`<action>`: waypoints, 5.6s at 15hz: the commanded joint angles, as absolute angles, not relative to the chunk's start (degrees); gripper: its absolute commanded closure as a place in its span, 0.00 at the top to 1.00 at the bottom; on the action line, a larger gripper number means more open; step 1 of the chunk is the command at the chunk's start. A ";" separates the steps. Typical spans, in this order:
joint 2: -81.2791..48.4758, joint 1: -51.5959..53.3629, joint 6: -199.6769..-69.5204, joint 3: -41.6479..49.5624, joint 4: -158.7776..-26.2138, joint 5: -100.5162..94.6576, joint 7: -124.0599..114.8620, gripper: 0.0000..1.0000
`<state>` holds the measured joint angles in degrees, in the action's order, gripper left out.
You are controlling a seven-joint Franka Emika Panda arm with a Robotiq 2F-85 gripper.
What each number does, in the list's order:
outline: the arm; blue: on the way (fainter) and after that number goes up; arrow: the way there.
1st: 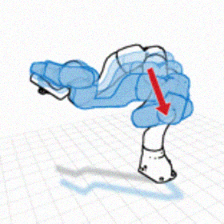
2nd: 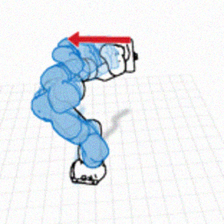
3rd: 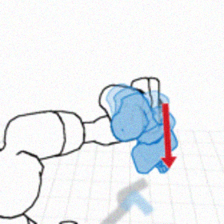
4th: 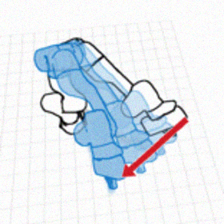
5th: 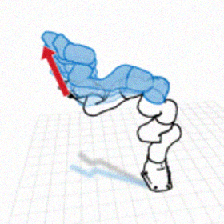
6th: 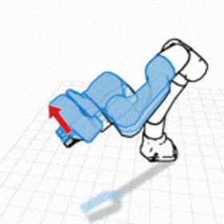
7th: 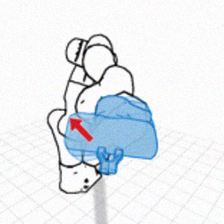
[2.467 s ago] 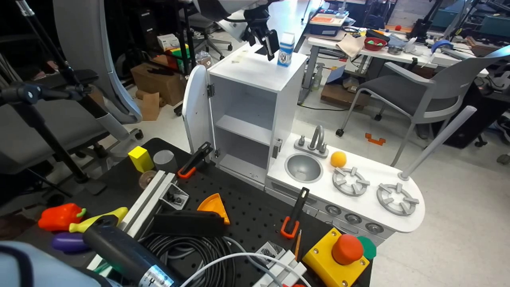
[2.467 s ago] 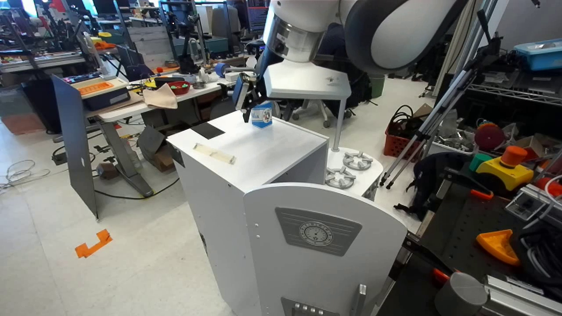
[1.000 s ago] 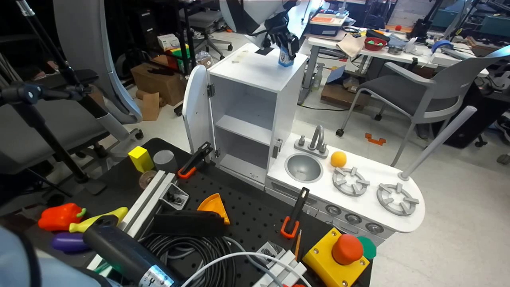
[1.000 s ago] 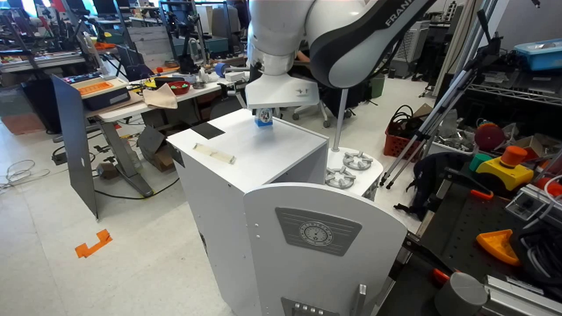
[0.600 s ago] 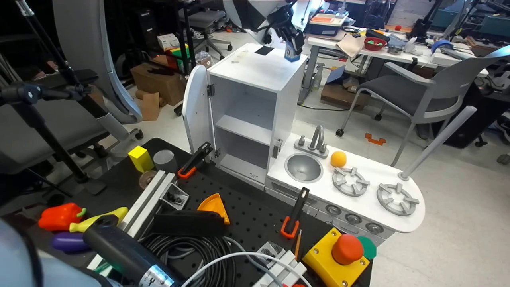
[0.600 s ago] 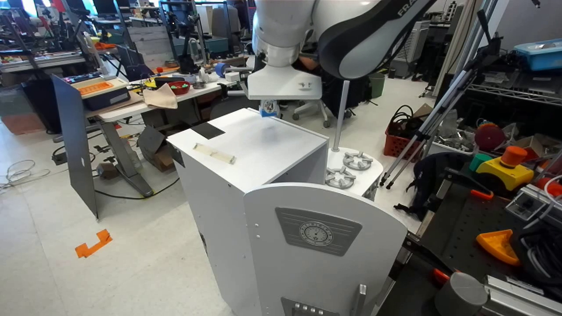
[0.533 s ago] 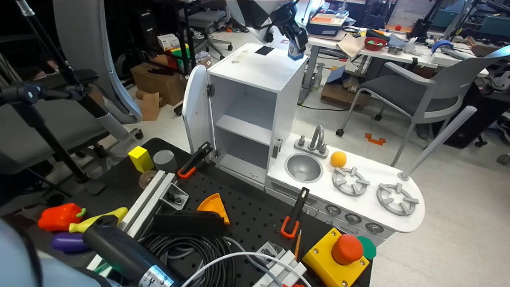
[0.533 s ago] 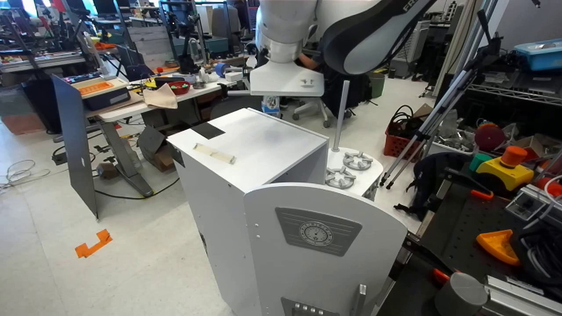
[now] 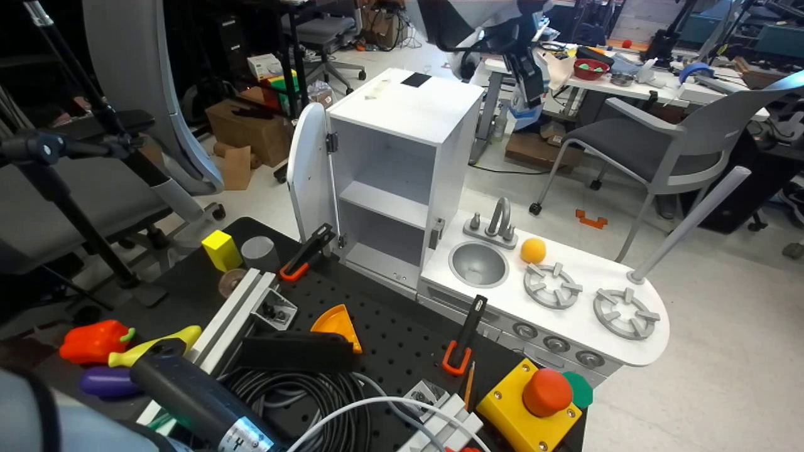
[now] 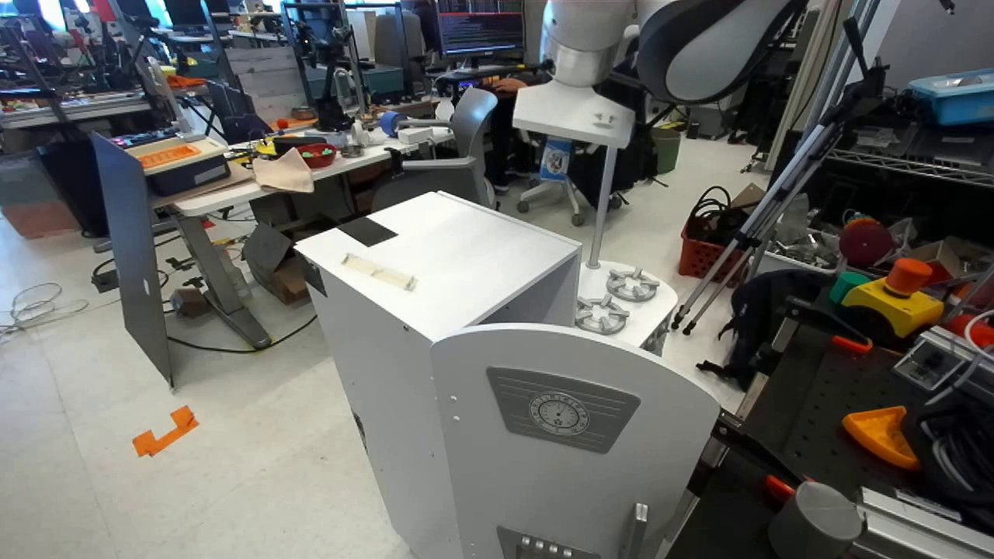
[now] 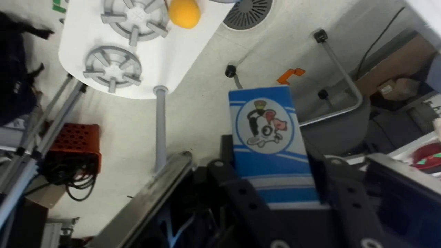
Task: Pick the blue carton and drop it on the counter
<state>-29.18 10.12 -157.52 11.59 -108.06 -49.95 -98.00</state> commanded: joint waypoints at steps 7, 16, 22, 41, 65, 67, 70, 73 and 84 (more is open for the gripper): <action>-44.97 -2.08 -146.37 8.67 -94.84 -11.57 -77.77 0.21; -67.58 -2.82 -131.40 17.56 -68.99 -3.32 -88.67 0.21; -77.98 -5.02 -121.18 20.45 -53.81 -3.73 -103.82 0.21; -85.65 -8.25 -112.49 12.35 -39.97 -6.69 -123.96 0.21; -85.34 -6.78 -109.78 9.80 -38.01 -2.84 -125.09 0.21; -85.36 -6.74 -109.85 9.71 -37.64 -2.77 -125.12 0.21; -85.42 -6.94 -110.02 9.35 -37.23 -2.47 -125.02 0.71; -85.44 -7.13 -109.98 9.15 -37.12 -2.33 -124.78 0.88; -85.39 -7.15 -110.95 9.15 -37.90 -2.65 -124.15 1.00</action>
<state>-84.98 -7.14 -111.44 8.92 -38.79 -2.91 -124.29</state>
